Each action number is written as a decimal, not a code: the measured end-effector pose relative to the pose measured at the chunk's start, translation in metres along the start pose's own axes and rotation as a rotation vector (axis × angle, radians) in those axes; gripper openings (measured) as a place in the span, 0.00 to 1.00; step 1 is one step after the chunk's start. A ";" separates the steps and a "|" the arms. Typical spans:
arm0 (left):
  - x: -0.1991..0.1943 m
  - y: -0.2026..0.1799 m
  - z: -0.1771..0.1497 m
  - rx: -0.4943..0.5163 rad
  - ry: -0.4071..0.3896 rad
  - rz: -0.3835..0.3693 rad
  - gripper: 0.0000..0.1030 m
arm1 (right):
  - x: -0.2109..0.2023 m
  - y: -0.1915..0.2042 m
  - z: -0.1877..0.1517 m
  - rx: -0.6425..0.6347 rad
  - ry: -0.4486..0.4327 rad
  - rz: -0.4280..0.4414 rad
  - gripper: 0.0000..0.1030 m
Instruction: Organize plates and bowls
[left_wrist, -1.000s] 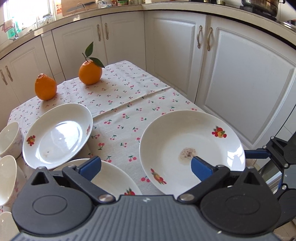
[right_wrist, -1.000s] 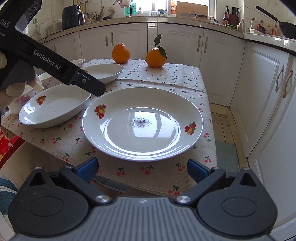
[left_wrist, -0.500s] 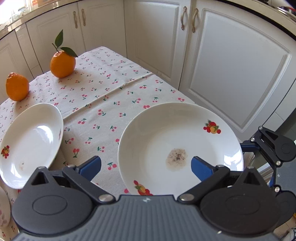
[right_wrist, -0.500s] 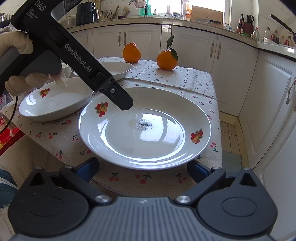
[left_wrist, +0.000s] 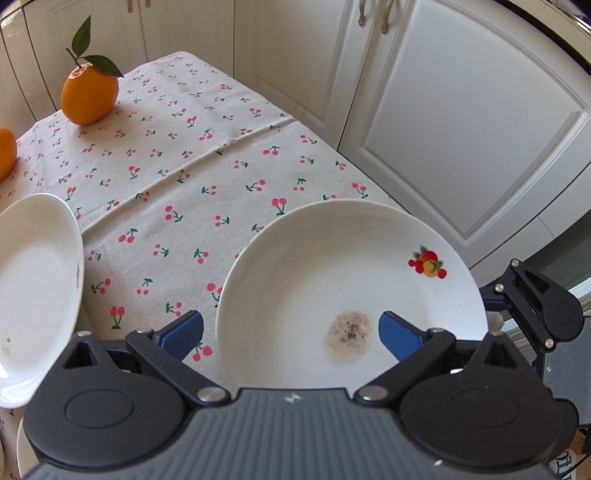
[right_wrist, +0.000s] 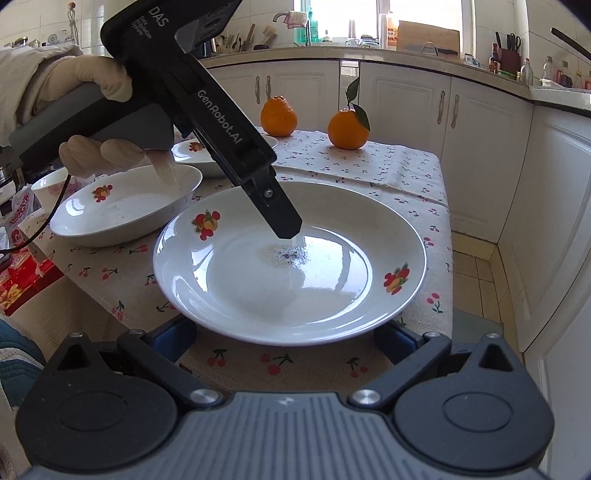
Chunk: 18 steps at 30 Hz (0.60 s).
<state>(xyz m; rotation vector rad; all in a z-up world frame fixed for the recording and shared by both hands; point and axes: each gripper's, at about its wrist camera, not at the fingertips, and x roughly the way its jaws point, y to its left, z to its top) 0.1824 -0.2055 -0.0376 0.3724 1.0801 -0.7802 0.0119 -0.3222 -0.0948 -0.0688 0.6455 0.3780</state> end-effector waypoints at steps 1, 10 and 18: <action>0.001 -0.001 0.002 0.011 0.006 0.001 0.97 | 0.000 -0.001 0.000 -0.001 -0.005 0.004 1.00; 0.011 0.002 0.014 0.039 0.061 -0.051 0.87 | 0.001 -0.005 0.000 -0.017 -0.009 0.027 1.00; 0.016 0.003 0.022 0.087 0.114 -0.081 0.82 | 0.002 -0.006 0.002 -0.023 0.005 0.032 1.00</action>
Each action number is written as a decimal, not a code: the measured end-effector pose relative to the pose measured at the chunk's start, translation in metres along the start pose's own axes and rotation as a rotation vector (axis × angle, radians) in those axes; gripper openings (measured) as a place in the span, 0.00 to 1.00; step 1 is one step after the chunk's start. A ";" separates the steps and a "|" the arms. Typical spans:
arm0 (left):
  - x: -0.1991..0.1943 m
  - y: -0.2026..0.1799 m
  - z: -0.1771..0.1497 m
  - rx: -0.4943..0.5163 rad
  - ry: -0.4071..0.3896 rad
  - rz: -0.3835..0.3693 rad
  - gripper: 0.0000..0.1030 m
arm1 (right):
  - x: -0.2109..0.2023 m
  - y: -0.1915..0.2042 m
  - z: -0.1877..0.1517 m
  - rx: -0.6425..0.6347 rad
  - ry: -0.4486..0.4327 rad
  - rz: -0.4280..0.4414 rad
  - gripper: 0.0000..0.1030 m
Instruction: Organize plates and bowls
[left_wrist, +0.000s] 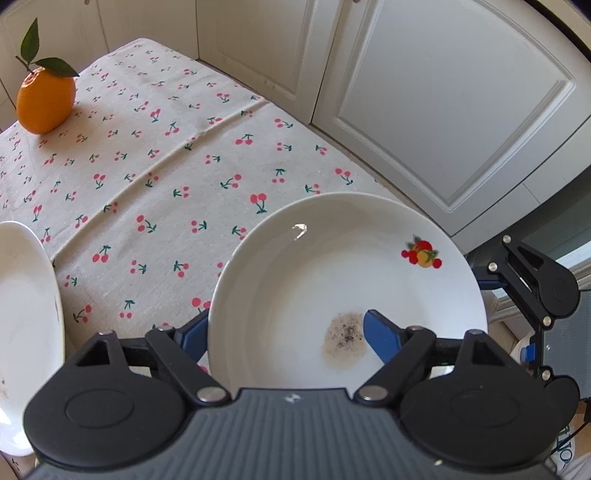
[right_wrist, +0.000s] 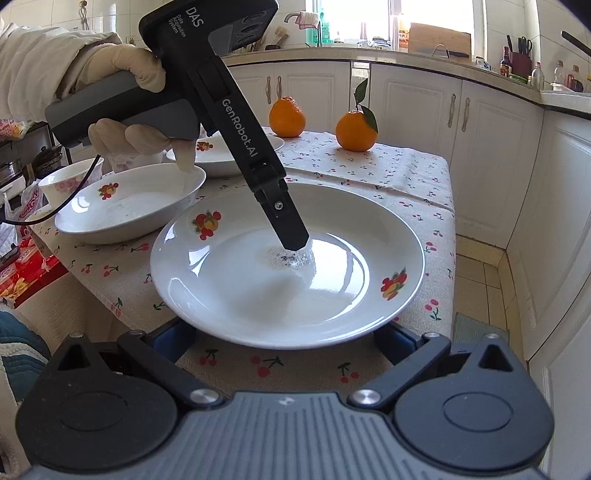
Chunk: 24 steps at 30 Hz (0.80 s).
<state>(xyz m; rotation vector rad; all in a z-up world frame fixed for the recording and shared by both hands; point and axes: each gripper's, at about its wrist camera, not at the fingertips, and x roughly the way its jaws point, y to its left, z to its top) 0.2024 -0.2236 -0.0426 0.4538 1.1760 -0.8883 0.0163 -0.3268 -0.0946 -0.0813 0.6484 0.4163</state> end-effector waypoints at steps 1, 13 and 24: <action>0.001 0.001 0.001 0.003 0.008 -0.008 0.82 | 0.000 0.000 0.000 0.000 0.001 0.001 1.00; 0.004 0.001 0.004 0.003 0.019 -0.022 0.82 | 0.002 0.001 0.005 -0.004 0.044 -0.007 1.00; -0.005 0.006 0.004 -0.002 -0.022 -0.026 0.82 | 0.007 0.000 0.012 -0.025 0.068 -0.015 1.00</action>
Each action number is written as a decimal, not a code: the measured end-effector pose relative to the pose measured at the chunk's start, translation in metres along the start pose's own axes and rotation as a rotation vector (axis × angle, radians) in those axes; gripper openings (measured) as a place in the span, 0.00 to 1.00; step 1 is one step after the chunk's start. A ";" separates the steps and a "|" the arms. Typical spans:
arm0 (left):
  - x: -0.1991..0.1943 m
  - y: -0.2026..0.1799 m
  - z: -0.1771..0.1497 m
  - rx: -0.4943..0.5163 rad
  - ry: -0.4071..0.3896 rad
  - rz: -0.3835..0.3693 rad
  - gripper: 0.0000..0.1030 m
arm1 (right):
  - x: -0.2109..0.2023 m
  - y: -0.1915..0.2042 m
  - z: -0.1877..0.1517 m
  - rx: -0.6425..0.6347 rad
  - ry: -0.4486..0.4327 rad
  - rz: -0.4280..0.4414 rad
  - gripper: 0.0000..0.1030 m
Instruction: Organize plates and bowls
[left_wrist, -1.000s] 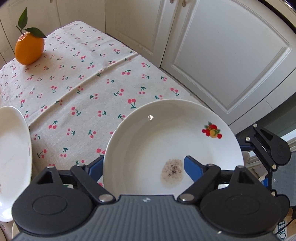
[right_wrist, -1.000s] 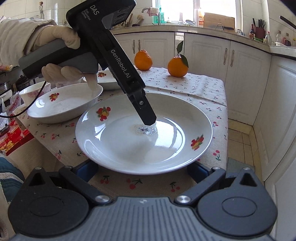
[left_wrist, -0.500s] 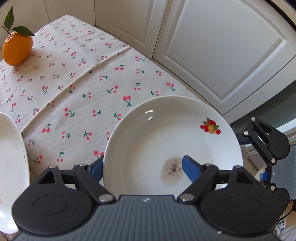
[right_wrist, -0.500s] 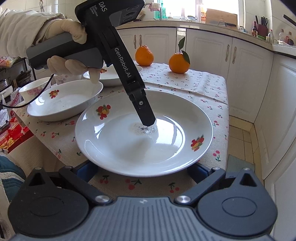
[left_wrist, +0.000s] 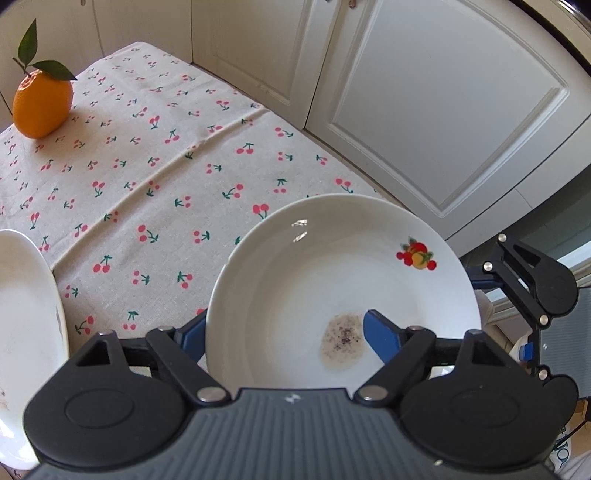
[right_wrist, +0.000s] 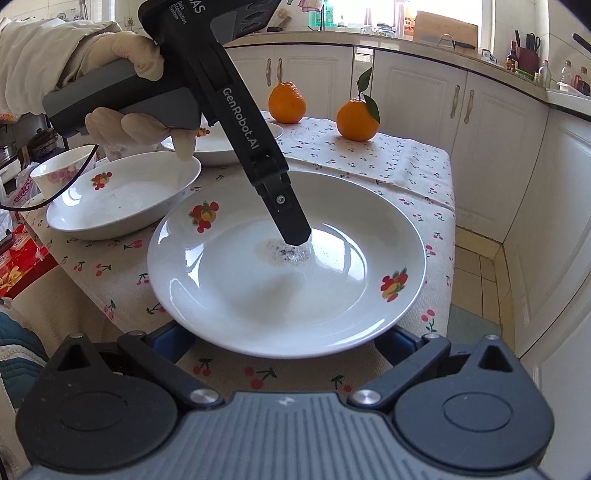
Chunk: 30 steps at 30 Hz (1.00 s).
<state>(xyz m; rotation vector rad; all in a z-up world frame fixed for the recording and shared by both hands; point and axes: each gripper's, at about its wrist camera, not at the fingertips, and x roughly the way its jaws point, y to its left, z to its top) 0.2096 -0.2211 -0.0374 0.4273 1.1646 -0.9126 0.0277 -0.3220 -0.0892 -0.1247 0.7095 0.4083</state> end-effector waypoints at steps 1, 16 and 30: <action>-0.001 0.001 0.001 -0.003 -0.003 0.000 0.82 | 0.001 -0.001 0.002 0.000 0.001 0.003 1.00; -0.005 0.032 0.024 -0.021 -0.063 0.031 0.82 | 0.021 -0.023 0.028 -0.033 -0.014 0.010 1.00; 0.014 0.051 0.041 -0.036 -0.070 0.047 0.82 | 0.039 -0.037 0.036 -0.034 0.002 0.007 1.00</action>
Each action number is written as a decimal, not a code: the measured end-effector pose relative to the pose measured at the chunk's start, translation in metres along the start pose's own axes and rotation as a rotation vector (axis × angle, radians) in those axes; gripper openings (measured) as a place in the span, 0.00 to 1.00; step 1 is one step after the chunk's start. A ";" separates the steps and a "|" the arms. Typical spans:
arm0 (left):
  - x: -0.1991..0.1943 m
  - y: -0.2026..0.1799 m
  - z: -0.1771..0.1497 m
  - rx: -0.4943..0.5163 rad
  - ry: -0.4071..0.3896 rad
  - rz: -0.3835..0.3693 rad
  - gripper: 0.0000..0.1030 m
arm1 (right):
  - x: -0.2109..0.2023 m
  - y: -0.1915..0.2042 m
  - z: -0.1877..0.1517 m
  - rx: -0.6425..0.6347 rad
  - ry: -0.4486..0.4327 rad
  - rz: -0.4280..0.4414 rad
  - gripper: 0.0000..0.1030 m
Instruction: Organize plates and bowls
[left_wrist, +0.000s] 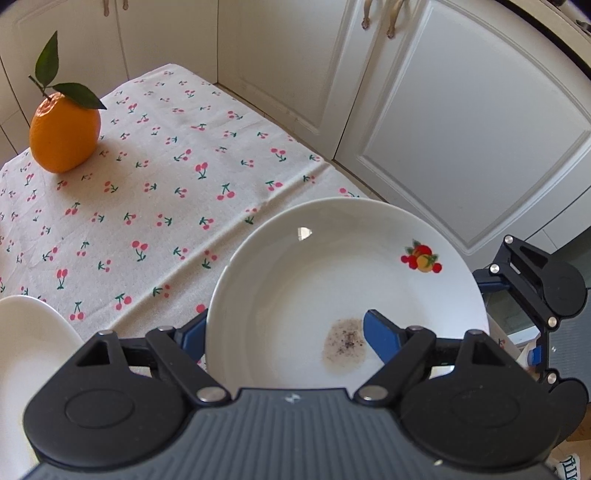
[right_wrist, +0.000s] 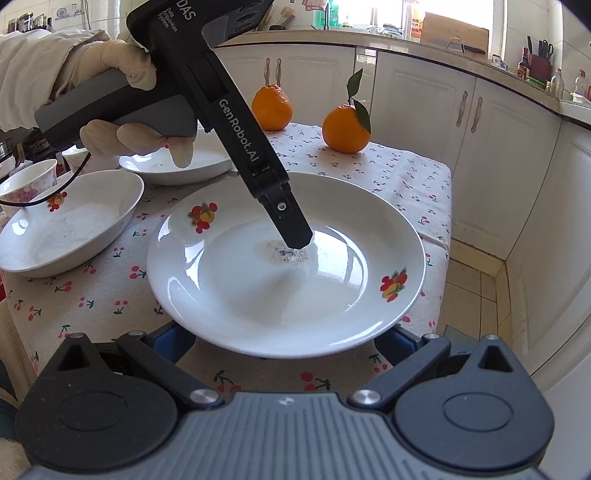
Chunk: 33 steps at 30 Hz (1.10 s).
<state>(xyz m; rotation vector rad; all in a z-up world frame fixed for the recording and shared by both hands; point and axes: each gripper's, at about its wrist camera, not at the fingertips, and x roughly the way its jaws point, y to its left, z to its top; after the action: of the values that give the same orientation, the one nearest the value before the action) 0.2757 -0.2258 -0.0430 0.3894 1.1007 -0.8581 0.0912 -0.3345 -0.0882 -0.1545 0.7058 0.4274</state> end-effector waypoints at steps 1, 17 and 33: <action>0.000 0.000 0.000 -0.002 0.000 0.001 0.82 | 0.001 -0.001 0.000 0.002 0.001 0.000 1.00; 0.006 0.003 0.003 -0.018 -0.014 0.013 0.82 | 0.003 -0.006 -0.002 0.015 -0.006 -0.016 1.00; -0.035 -0.001 -0.010 -0.031 -0.098 0.086 0.86 | -0.021 0.002 -0.004 0.030 -0.017 -0.072 1.00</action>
<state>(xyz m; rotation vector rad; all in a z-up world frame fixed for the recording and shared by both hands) 0.2623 -0.2055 -0.0156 0.3624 0.9993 -0.7752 0.0739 -0.3409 -0.0773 -0.1471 0.6878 0.3485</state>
